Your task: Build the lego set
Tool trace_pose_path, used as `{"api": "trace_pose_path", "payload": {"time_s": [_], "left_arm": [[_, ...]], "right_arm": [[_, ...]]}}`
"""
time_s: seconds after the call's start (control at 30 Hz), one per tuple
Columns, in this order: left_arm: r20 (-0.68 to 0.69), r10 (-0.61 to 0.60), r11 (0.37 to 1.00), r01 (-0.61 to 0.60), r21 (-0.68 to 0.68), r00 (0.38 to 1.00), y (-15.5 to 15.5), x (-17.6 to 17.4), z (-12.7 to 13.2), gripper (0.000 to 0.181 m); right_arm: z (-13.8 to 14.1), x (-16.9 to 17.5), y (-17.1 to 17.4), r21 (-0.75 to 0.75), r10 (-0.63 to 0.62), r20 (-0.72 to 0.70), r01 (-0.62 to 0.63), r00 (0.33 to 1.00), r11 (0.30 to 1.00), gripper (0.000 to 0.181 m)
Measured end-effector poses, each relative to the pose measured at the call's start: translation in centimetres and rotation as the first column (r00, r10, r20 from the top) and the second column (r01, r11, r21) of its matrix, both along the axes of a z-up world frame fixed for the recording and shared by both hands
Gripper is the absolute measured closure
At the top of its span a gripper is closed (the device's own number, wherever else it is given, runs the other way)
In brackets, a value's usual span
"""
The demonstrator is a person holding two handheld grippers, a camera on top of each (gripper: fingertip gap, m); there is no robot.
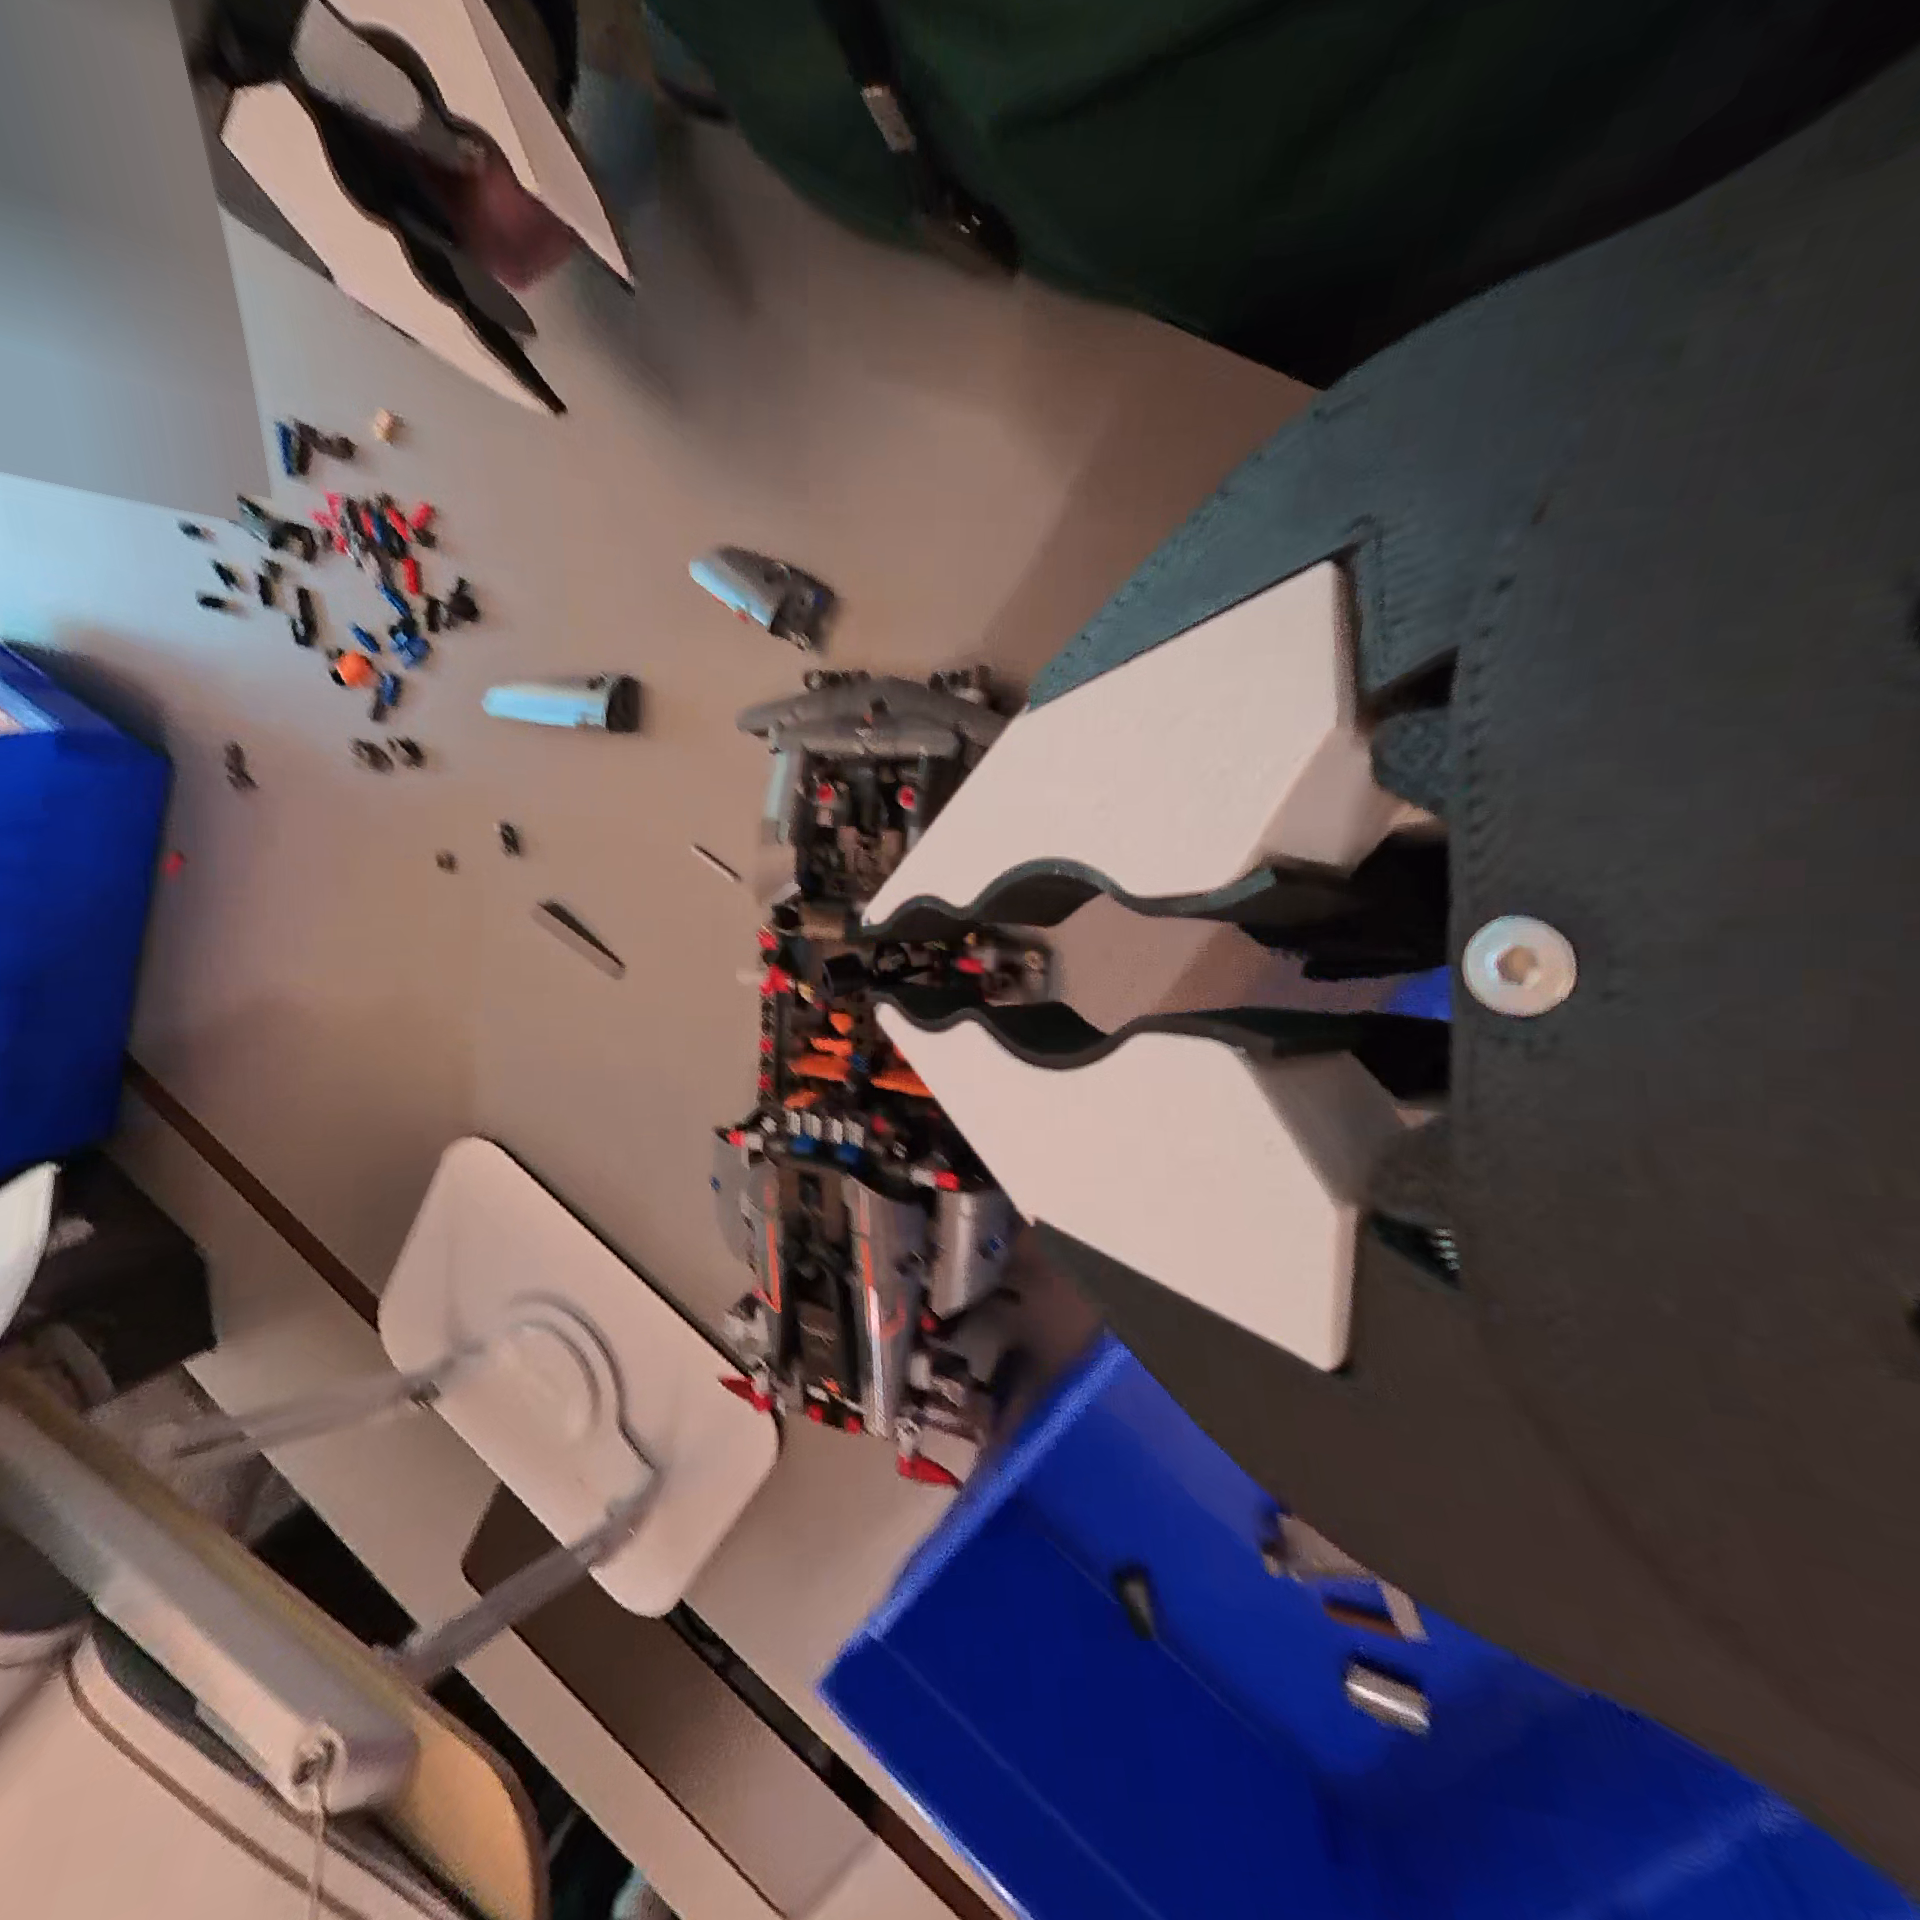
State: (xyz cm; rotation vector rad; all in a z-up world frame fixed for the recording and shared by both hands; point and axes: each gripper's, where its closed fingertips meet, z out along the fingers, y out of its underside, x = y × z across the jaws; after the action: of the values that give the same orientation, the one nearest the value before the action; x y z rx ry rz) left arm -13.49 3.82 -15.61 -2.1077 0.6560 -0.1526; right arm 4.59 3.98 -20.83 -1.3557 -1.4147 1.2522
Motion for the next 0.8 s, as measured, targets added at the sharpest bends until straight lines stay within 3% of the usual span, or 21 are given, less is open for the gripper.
{"api": "trace_pose_path", "payload": {"time_s": [0.27,0.37,0.6,0.7,0.8], "left_arm": [[0.305,-0.183,0.983,0.173,0.060,0.935,2.8,8.8,0.3,0.176],[0.455,-0.235,0.971,0.228,0.071,0.859,3.6,11.2,0.2,0.176],[0.723,-0.303,0.940,0.321,0.118,0.621,4.3,13.0,1.4,0.177],[0.762,-0.312,0.933,0.335,0.133,0.567,4.4,13.3,1.8,0.177],[0.755,-0.321,0.929,0.347,0.132,0.572,4.4,13.7,1.7,0.176]], "right_arm": [[1.4,0.8,1.5,-0.003,-0.053,-0.050,0.053,0.997,0.999,0.149],[2.6,0.7,2.2,-0.019,-0.067,-0.090,0.065,0.994,0.998,0.150],[5.3,-1.2,4.0,-0.077,-0.052,-0.173,0.039,0.984,0.996,0.153],[6.4,-2.3,4.8,-0.122,-0.033,-0.209,0.007,0.977,0.993,0.155],[6.8,-3.6,4.9,-0.171,0.012,-0.218,-0.051,0.976,0.984,0.156]]}}
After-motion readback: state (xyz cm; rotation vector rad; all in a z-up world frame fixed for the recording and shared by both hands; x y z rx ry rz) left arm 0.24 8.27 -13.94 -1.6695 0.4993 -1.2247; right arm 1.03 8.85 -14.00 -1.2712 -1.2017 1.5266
